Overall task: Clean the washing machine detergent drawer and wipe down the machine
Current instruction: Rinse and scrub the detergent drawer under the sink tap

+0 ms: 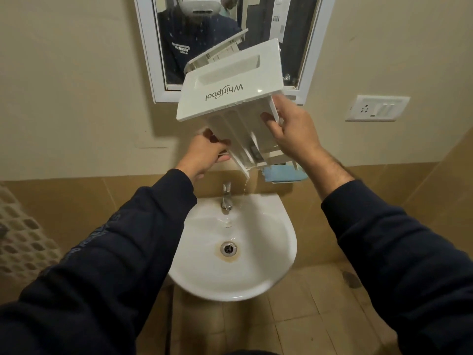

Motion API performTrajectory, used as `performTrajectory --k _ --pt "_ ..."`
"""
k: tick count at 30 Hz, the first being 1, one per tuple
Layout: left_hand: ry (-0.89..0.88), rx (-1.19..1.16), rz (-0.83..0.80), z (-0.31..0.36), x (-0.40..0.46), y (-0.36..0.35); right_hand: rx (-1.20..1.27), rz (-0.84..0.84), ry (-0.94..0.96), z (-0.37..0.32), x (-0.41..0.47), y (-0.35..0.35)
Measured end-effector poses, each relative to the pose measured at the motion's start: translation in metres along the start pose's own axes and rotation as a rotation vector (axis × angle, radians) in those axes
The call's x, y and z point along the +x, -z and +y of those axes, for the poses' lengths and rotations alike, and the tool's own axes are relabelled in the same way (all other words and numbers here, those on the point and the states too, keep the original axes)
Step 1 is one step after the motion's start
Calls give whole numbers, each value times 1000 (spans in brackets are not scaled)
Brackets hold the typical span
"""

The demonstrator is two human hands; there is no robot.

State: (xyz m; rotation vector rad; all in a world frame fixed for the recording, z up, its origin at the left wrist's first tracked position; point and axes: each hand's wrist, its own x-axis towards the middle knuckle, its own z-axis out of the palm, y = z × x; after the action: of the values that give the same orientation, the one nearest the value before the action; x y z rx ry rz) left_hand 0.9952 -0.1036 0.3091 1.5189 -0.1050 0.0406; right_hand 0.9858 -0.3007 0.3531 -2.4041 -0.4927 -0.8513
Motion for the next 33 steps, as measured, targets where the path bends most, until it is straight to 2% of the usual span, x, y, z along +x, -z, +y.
performTrajectory --k 10,18,33 --pt "-60 -17 49 30 -1 -2 21 59 54 -12 14 21" --pt "-28 -13 34 20 -2 0 11 24 39 -10 4 17" --pt "-47 11 45 26 -1 -4 4 63 46 -9 2 21"
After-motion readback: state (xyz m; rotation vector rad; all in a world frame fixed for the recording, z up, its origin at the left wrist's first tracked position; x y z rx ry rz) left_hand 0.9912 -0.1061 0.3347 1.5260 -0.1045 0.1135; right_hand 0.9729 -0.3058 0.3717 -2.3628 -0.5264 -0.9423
